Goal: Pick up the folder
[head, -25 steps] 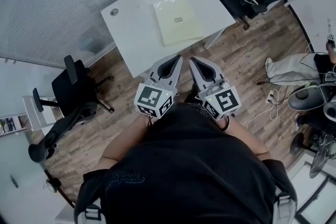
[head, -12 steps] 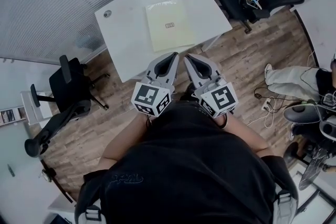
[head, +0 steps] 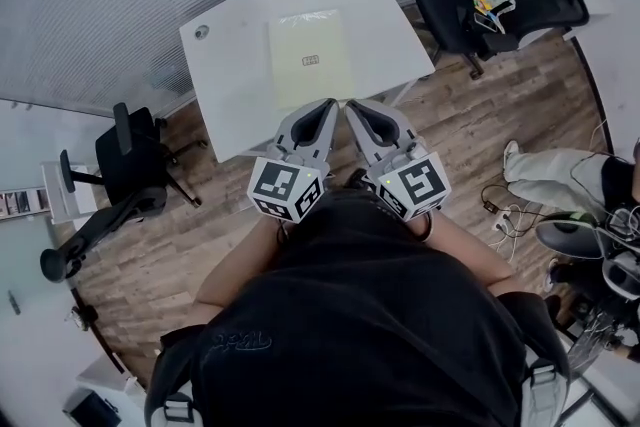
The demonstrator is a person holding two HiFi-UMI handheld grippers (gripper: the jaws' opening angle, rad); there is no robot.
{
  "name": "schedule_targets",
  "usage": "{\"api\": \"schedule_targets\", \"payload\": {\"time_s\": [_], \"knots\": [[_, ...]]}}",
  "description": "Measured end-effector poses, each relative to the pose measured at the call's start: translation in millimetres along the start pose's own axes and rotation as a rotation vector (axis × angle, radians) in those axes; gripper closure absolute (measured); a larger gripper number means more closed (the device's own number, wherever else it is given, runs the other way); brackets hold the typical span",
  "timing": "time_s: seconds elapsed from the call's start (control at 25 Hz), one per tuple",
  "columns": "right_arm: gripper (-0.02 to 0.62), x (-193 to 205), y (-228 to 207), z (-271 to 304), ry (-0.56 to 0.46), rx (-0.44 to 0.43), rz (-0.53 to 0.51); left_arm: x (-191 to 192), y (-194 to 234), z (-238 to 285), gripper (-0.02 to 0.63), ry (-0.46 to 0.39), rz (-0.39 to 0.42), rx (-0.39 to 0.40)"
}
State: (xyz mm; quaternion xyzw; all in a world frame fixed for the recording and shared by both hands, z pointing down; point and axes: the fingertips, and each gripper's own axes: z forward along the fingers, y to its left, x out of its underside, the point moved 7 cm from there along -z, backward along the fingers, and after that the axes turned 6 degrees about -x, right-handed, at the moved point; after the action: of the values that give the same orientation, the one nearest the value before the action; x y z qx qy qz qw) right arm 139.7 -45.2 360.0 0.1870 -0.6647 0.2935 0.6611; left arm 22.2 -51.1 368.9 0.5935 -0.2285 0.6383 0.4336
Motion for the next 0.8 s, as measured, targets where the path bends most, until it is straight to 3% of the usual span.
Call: {"api": "schedule_targets", "payload": {"time_s": [0.32,0.8], "knots": [[0.574,2,-17,-4,0.013,-0.032,0.004,0,-3,16,0.594,0.001,-0.019,-0.028],[0.574,4,-53,-4,0.07,0.05,0.011,-3,8,61,0.594,0.004,-0.074,0.042]]}}
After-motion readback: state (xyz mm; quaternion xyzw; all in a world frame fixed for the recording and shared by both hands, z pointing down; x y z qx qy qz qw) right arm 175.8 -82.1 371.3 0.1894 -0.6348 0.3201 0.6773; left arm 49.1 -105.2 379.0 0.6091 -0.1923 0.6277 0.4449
